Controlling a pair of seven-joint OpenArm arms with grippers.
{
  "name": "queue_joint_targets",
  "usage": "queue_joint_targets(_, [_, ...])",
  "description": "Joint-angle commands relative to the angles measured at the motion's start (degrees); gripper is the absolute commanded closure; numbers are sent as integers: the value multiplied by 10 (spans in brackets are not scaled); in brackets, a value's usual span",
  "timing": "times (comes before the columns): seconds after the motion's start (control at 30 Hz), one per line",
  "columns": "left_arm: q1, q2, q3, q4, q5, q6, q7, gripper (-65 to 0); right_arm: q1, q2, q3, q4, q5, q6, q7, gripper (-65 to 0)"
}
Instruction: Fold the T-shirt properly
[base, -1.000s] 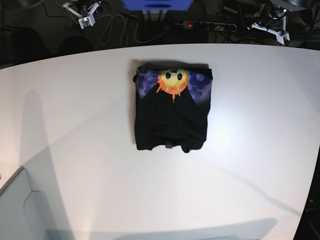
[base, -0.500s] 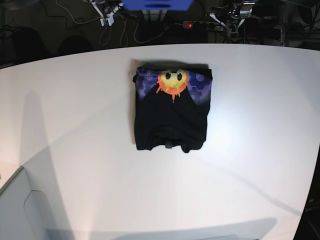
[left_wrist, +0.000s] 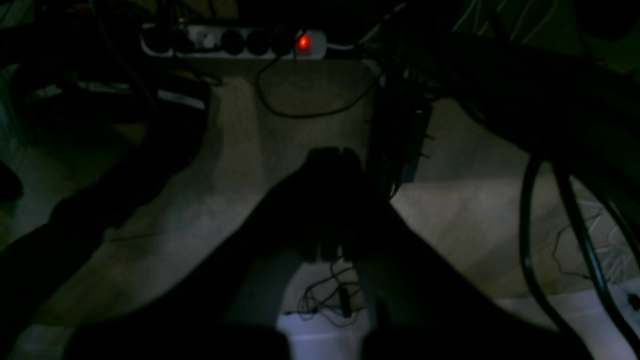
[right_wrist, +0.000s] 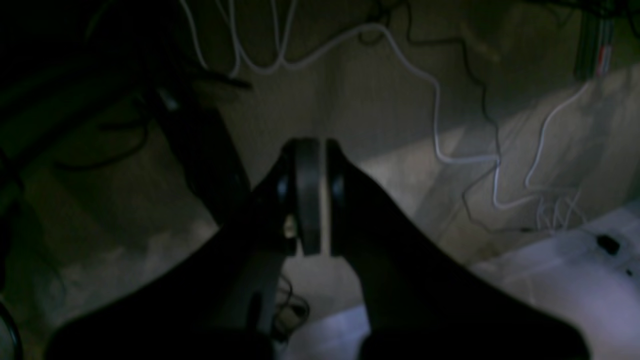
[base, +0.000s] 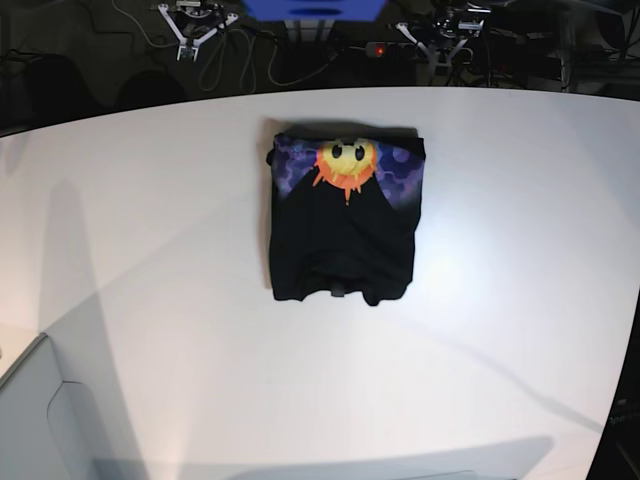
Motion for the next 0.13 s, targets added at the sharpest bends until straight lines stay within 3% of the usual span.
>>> queue_joint_targets(0.0, [0, 3, 1, 2, 1, -2, -4, 0, -2, -4, 0, -1, 3, -13, 6, -1])
queue_joint_targets(0.1, [-8, 6, 2, 1, 1, -2, -4, 0, 12, -7, 0, -3, 3, -13, 5, -1])
